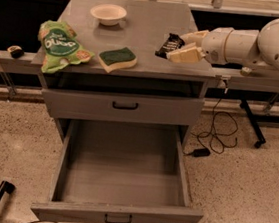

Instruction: Place rxbar chocolate into middle drawer

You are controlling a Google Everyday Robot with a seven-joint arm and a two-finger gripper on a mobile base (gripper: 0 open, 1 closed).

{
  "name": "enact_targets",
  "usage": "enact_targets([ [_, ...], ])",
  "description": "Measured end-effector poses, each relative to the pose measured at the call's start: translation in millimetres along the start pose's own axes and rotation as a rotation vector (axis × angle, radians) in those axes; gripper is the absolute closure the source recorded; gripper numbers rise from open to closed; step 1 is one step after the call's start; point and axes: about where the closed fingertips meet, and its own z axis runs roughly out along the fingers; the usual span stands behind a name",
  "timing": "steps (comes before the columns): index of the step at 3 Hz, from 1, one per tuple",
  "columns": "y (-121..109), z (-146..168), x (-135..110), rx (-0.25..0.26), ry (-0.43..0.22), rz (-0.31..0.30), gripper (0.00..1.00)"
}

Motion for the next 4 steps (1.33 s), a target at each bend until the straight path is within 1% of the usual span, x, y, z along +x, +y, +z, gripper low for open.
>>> enact_targets([
  [1,0,1,1,-0.002,0.0,0.001,1.0],
  [2,30,10,30,-0.084,0.015,0.035,1.0],
  [3,72,-27,65,-0.175,0.016,0.098,1.0],
  [4,71,-29,66,-0.17,0.018,0.098,1.0],
])
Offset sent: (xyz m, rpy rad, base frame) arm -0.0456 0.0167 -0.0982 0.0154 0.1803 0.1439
